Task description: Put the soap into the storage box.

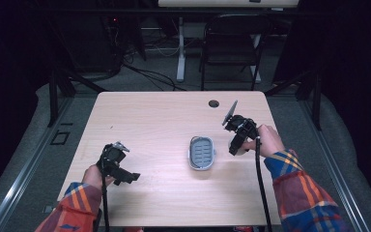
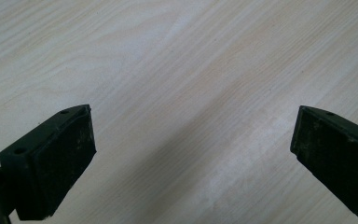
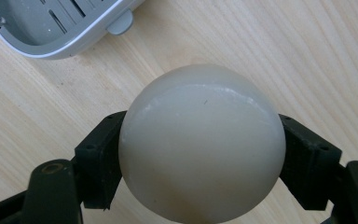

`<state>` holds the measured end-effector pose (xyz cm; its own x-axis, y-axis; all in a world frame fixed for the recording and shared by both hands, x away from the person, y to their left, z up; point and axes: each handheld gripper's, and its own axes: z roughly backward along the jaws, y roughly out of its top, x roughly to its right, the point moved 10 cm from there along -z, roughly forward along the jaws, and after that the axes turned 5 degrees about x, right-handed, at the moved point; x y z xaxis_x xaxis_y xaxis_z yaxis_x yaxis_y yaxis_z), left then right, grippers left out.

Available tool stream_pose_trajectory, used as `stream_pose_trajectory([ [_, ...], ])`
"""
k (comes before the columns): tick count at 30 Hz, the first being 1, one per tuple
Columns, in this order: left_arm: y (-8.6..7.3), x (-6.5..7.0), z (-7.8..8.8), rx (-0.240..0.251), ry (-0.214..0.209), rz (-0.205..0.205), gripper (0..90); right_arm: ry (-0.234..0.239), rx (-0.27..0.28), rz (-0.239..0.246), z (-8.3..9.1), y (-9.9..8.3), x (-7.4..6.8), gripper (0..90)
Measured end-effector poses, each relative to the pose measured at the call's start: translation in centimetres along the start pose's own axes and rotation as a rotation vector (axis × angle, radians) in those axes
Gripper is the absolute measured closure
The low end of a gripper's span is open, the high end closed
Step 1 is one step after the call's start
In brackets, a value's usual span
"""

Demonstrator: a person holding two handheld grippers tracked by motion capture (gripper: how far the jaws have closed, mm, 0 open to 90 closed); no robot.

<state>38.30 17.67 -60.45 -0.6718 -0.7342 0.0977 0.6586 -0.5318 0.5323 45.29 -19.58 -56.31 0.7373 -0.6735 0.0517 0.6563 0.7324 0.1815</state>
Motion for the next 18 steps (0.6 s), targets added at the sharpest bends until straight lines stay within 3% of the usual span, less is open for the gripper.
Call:
stream_pose_trajectory([
  [18,0.0,0.0,0.0,-0.001,0.000,-0.002,0.0,-0.013,-0.002,0.038,1.1,2.0,-0.4,24.7],
])
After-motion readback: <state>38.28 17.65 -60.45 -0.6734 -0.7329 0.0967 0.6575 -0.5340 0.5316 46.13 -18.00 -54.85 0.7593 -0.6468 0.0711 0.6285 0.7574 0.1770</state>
